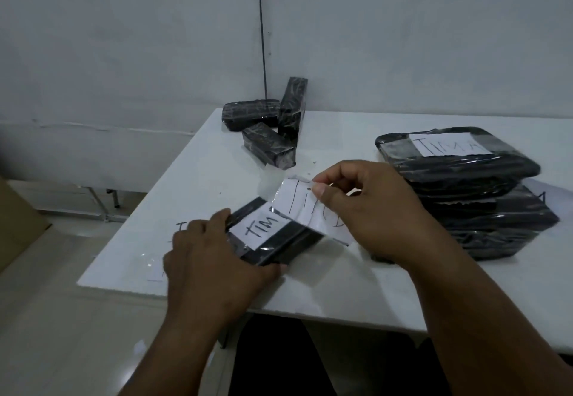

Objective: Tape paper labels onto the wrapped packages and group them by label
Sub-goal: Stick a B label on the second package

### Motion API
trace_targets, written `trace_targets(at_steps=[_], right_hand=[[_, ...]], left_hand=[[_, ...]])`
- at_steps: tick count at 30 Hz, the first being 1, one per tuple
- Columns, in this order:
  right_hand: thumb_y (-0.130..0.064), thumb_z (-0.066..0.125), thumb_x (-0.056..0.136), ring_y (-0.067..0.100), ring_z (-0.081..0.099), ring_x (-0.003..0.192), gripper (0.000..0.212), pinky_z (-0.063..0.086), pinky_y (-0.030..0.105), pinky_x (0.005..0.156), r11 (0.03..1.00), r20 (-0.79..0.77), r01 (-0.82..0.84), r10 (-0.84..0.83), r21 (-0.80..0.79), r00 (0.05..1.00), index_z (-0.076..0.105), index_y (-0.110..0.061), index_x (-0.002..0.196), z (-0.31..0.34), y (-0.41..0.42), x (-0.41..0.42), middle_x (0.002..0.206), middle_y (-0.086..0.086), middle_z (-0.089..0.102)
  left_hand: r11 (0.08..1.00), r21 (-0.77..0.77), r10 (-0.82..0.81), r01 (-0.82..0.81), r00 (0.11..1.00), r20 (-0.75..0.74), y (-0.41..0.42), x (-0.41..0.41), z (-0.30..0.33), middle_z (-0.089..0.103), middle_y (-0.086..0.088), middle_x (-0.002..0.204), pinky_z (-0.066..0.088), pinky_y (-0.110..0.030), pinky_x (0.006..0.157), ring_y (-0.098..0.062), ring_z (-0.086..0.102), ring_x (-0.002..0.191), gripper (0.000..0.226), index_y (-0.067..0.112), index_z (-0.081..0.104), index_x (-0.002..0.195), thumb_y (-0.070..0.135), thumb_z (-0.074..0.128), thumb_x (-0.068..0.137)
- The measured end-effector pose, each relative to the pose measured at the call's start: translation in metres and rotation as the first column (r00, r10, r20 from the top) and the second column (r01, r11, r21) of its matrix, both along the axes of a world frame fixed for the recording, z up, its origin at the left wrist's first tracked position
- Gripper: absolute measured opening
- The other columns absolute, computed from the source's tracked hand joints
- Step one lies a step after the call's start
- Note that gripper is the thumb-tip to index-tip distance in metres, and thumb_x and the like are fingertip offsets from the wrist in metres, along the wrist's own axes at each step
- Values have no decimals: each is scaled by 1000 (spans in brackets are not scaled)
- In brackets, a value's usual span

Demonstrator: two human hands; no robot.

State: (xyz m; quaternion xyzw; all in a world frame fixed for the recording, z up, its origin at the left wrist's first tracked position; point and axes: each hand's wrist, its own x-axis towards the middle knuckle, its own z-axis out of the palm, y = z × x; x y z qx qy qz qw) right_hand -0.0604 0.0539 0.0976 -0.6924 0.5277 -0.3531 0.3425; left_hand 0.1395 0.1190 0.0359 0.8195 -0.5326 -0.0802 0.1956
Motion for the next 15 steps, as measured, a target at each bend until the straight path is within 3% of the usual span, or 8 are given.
trace_targets(at_steps=[2, 6, 9, 12, 15], right_hand=[[-37, 73, 92, -5, 59, 57, 7, 44, 14, 59, 999, 3, -31, 31, 16, 1000, 77, -32, 89, -1, 0, -2, 80, -9, 72], [-36, 73, 92, -7, 58, 58, 6, 41, 8, 55, 998, 11, -66, 66, 21, 998, 77, -34, 88, -1, -1, -4, 81, -9, 72], [-38, 73, 92, -6, 59, 62, 6, 44, 15, 62, 996, 7, -88, 88, 31, 996, 78, -36, 88, 2, -2, -5, 83, -12, 73], [-39, 74, 91, -5, 62, 68, 6, 45, 16, 65, 990, 2, -128, 128, 51, 992, 79, -36, 91, 5, -4, -6, 84, -13, 74], [-39, 74, 90, -7, 63, 69, 6, 44, 8, 61, 983, 1, -171, 171, 72, 985, 80, -36, 92, 7, -4, -4, 85, -17, 74]], left_hand=[[999, -19, -26, 25, 999, -23, -2, -6, -5, 47, 2, 141, 35, -43, 106, -23, 37, 131, 123, 34, 30, 152, 81, 75, 48], [994, 19, -107, 108, 991, -75, -4, -8, -4, 35, 5, 157, 25, -43, 118, -20, 28, 144, 133, 34, 20, 157, 85, 74, 47], [986, 16, -158, 164, 969, -188, -5, -1, 5, 25, 11, 165, 18, -49, 125, -18, 22, 151, 136, 40, 16, 157, 93, 69, 43], [973, -168, -217, 159, 879, -425, -5, 9, 17, 48, 18, 149, 45, -43, 109, -12, 46, 136, 111, 49, 38, 146, 91, 69, 48], [931, -360, -286, 66, 743, -605, -7, 8, 30, 72, 19, 111, 55, -29, 89, -2, 67, 104, 53, 40, 66, 123, 61, 77, 75]])
